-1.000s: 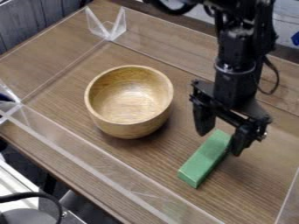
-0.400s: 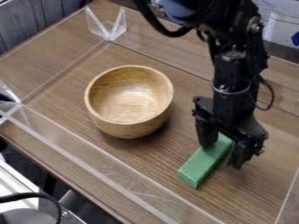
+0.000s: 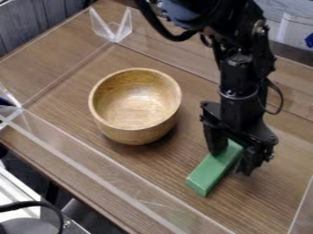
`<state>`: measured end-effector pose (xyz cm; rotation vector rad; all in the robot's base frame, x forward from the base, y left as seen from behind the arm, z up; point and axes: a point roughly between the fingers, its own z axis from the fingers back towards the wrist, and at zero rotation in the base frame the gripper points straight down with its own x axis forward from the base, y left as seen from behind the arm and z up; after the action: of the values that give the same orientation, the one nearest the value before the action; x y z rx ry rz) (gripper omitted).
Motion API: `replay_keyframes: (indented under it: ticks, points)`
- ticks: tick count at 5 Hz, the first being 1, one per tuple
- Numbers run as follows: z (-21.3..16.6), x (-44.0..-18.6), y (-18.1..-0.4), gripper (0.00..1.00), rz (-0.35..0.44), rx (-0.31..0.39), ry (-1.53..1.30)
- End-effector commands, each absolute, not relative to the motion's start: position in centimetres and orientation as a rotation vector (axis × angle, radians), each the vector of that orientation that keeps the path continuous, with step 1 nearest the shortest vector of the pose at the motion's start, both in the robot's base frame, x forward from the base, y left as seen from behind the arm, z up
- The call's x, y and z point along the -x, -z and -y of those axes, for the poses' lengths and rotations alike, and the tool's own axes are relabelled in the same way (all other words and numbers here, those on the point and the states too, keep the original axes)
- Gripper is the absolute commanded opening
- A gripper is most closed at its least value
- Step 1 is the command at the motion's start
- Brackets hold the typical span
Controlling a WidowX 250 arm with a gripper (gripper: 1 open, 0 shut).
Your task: Put the green block in the brown bowl
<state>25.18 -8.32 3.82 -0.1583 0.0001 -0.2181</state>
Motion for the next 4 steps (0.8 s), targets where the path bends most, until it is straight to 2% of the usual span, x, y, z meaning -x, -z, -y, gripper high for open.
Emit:
replay_keyframes:
  ticks: [1,4]
  points:
    - [8.09,-25.8,-4.52,1.0,0.037,0.164,0.22]
    - [7.99,-25.77,-4.51,1.0,0.039,0.169,0.212]
